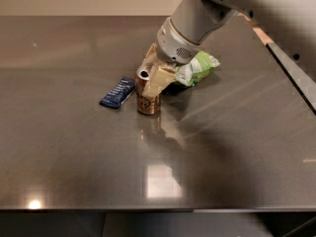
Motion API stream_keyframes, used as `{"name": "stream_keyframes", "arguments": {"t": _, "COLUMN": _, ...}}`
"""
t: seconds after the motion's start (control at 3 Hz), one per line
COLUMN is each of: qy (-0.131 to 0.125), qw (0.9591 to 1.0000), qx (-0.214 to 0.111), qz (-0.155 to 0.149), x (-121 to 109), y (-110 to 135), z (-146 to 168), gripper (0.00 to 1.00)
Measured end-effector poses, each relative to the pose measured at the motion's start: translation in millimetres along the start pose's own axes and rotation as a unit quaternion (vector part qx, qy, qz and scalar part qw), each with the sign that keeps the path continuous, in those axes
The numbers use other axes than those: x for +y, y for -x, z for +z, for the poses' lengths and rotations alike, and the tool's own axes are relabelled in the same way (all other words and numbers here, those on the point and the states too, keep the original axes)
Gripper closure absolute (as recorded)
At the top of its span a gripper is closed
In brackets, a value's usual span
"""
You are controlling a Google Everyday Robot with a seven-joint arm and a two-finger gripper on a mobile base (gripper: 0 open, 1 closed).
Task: Move orange can near rxbar blueberry
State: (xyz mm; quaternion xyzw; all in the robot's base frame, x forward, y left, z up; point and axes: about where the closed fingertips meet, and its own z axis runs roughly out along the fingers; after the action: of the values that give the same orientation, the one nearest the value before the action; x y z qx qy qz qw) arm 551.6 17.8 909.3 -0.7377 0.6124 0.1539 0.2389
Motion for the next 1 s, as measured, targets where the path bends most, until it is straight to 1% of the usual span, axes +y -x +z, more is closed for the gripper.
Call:
{"name": "stream_keyframes", "arguments": {"t": 0.33, "qy": 0.004, "qw": 1.0, "qx": -0.004, "qz": -0.001, "x": -8.0, "y": -0.7, "z": 10.9, "gripper": 0.82}}
{"name": "stream_keyframes", "arguments": {"t": 0.67, "qy": 0.006, "qw": 1.0, "qx": -0.006, "qz": -0.005, "x": -13.6, "y": -0.5, "z": 15.9, "gripper": 0.59}}
{"name": "stream_keyframes", "arguments": {"t": 1.0, "qy": 0.006, "qw": 0.9999, "qx": -0.006, "qz": -0.005, "x": -13.6, "y": 0.2, "z": 16.2, "gripper": 0.27}}
